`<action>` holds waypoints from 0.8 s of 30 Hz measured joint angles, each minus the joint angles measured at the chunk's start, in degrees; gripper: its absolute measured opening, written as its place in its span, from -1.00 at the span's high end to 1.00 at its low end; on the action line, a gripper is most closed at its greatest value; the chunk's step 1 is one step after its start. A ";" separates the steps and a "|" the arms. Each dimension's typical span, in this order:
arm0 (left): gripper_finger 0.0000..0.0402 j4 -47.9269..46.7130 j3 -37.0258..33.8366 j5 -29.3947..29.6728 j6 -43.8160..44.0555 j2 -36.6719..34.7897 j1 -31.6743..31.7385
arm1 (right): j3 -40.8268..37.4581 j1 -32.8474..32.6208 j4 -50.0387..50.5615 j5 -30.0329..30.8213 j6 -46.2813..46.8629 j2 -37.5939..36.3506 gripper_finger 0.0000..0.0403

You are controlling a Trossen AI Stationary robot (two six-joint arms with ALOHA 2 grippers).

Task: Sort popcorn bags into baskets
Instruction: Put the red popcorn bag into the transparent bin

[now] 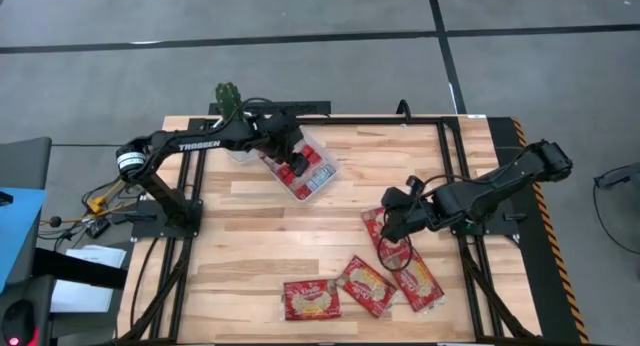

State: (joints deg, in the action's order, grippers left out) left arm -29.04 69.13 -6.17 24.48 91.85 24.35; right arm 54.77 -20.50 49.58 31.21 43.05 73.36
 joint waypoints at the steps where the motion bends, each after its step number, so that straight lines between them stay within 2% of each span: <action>1: 0.09 0.18 0.98 -2.67 1.07 -0.01 -0.73 | -1.34 -0.31 0.32 -0.97 2.64 0.00 0.92; 4: 0.12 2.15 2.16 -8.65 4.30 -0.15 -4.90 | -5.83 -1.90 -0.01 -2.29 10.15 0.01 0.95; 8: 0.15 3.95 0.23 -8.91 9.42 -0.59 -14.35 | -11.65 -3.63 -2.20 -3.12 17.87 0.02 0.93; 12: 0.16 5.70 -3.16 0.37 16.54 -0.81 -25.57 | -16.78 -5.09 -7.41 -4.34 22.30 0.02 0.90; 16: 0.16 13.11 -7.27 10.28 24.99 -0.90 -34.39 | -20.60 -5.67 -13.86 -6.98 23.60 1.32 0.94; 24: 0.16 31.28 -19.02 17.41 40.15 -0.94 -41.20 | -21.03 -5.04 -24.00 -9.31 20.57 11.77 0.91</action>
State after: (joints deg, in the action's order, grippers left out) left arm 2.24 50.11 11.24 64.63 90.91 -16.85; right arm 33.74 -25.55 25.57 21.90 63.62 85.13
